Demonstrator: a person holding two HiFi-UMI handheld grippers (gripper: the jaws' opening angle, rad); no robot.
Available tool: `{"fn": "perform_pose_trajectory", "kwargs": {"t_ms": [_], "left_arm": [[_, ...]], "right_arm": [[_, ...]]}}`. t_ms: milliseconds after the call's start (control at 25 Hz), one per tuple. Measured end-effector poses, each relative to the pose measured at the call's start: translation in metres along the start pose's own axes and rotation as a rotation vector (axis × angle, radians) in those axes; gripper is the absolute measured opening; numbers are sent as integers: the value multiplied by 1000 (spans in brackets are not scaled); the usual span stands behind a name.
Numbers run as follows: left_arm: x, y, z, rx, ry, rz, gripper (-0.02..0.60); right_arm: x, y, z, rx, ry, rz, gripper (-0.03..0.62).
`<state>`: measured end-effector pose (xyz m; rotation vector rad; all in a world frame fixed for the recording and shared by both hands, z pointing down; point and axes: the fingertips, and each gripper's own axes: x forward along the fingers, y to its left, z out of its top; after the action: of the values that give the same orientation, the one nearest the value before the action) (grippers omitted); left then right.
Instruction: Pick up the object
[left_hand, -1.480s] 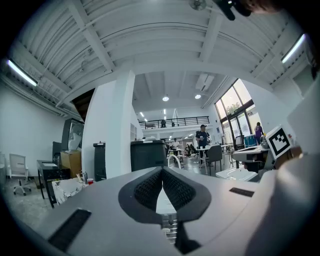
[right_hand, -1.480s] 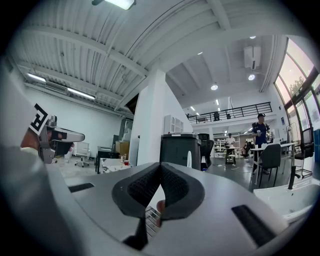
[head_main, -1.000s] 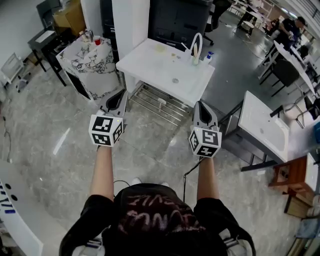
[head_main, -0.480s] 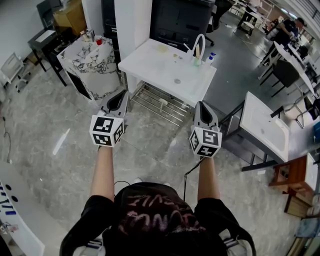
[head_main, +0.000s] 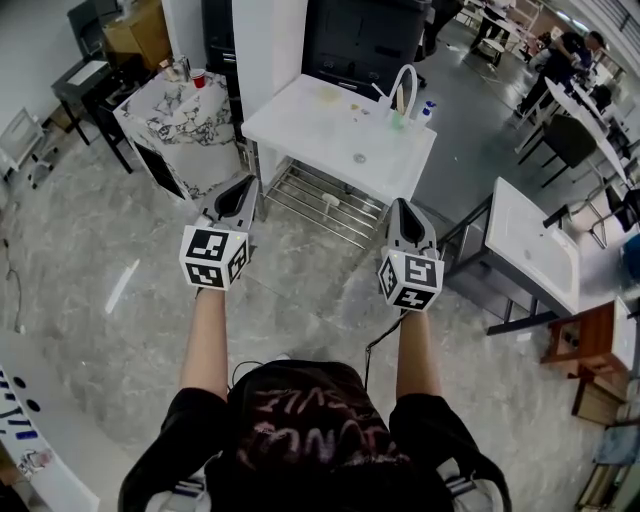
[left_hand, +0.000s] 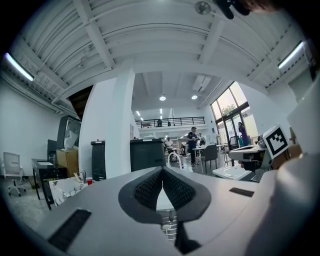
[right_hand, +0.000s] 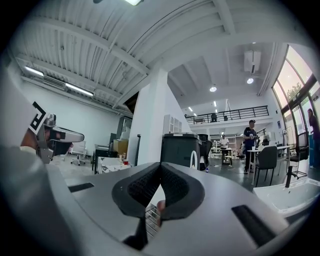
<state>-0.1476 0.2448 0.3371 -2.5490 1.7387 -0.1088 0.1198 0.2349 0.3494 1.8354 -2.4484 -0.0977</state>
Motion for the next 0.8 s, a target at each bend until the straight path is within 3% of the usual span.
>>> {"fn": "perform_pose_trajectory", "kwargs": {"t_ms": [480, 800], "left_arm": [[18, 10, -8, -5, 7, -41, 17], [63, 22, -24, 13, 27, -52, 16]], "right_arm": [[19, 14, -3, -13, 9, 0, 14], [66, 4, -21, -14, 18, 5, 15]]}}
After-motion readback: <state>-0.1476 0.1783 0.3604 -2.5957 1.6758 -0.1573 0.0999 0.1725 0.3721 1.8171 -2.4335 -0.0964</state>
